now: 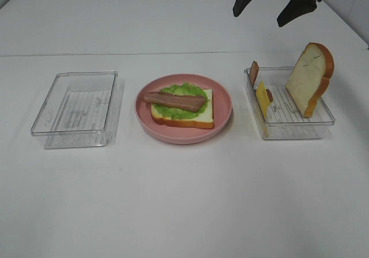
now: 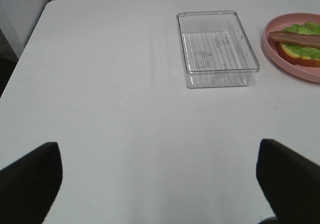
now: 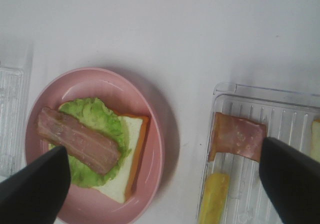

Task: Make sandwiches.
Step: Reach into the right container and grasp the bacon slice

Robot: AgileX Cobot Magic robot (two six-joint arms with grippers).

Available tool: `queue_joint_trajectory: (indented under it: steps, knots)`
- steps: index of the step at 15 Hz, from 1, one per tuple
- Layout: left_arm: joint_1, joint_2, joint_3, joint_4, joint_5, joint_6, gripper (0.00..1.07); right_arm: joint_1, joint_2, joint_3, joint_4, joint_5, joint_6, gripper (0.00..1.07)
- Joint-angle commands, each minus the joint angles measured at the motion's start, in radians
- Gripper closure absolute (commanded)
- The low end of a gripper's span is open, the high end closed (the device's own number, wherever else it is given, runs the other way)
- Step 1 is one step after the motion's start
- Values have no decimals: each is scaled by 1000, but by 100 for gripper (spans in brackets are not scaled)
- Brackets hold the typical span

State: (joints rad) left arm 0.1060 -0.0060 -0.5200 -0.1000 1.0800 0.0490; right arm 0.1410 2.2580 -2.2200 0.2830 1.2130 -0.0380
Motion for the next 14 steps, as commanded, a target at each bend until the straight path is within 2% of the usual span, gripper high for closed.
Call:
queue_joint_trajectory:
  steps: [1, 6, 13, 14]
  knots:
    - [1, -13, 2, 0, -5, -9, 9, -3, 52, -16, 8, 114, 12, 9]
    - [1, -13, 2, 0, -5, -9, 9, -3, 171, -16, -3, 86, 31, 9]
    - [1, -13, 2, 0, -5, -9, 9, -4, 203, -15, -5, 82, 38, 10]
    - [1, -13, 2, 0, -5, -9, 9, -4, 203, -15, -14, 75, 38, 13]
